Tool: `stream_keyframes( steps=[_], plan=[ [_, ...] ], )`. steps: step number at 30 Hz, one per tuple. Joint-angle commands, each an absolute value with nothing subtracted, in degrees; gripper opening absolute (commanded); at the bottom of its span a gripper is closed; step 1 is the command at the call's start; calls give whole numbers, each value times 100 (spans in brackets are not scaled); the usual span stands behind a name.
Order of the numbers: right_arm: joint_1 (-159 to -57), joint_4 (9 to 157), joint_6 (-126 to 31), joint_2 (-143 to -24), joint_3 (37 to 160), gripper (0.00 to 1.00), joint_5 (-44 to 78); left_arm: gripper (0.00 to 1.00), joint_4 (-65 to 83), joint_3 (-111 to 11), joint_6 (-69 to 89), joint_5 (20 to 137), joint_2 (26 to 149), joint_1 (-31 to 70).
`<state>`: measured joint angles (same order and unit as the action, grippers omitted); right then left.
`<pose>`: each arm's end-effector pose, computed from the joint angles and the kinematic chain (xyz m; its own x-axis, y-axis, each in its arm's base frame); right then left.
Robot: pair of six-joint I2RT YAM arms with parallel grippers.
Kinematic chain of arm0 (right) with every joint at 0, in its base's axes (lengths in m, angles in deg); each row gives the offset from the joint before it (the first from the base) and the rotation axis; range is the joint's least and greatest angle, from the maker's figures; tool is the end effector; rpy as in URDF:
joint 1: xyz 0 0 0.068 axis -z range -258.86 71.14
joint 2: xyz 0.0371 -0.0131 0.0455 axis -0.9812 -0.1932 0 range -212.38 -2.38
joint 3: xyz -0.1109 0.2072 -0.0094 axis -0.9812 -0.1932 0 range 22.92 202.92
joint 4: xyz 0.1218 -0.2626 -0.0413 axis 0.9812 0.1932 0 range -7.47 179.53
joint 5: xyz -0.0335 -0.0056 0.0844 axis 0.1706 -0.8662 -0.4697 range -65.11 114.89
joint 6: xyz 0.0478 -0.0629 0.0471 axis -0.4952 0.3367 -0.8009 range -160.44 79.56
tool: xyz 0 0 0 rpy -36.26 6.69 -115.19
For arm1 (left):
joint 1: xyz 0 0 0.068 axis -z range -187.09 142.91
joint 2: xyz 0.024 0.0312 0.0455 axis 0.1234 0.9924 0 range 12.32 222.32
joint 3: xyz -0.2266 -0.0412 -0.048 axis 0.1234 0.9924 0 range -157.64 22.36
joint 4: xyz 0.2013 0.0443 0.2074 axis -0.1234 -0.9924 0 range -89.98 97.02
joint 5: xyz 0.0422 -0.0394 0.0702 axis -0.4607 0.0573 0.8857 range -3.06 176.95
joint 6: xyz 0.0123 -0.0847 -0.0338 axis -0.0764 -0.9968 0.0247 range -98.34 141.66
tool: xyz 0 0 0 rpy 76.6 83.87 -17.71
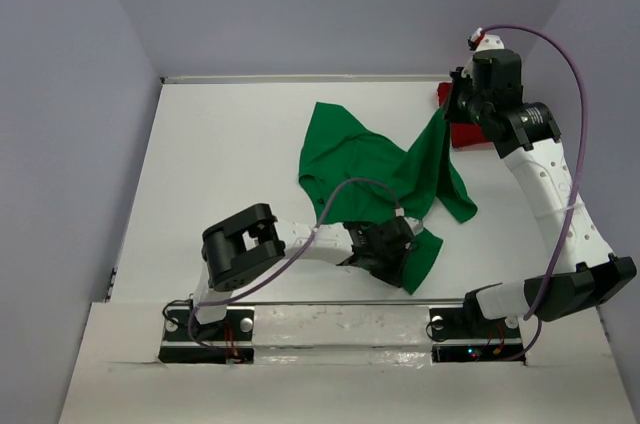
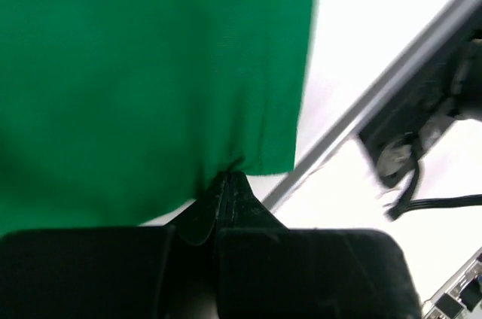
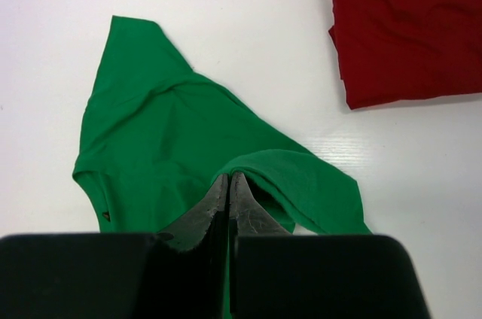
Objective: Fold and stack the t-shirts
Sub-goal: Flatten the tshirt out
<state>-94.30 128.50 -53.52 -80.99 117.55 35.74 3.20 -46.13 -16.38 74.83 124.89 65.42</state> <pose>0.3516 0.0809 0.3908 -0.4924 0.0946 -0.8652 0.0074 0.9945 0.1046 0.1191 -0.4358 0.0563 -0.7764 0.4589 -0.4320 0.6303 0.5618 -0.5358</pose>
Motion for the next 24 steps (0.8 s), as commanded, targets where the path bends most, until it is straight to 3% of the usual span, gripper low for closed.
stream_keyframes(
  steps=[1, 10, 24],
  plan=[
    [-9433, 12603, -5389, -8069, 11688, 0, 3342, 0, -1205, -3558, -1656, 8790, 12108, 6042],
    [-9486, 12621, -5371, -8236, 11696, 0, 3403, 0, -2996, -3967, -2228, 10864, 9882, 5637],
    [-10031, 12621, -5389, -8597, 11820, 0, 3876, 0, -4896, -5129, -2395, 13079, 8571, 5505]
  ],
)
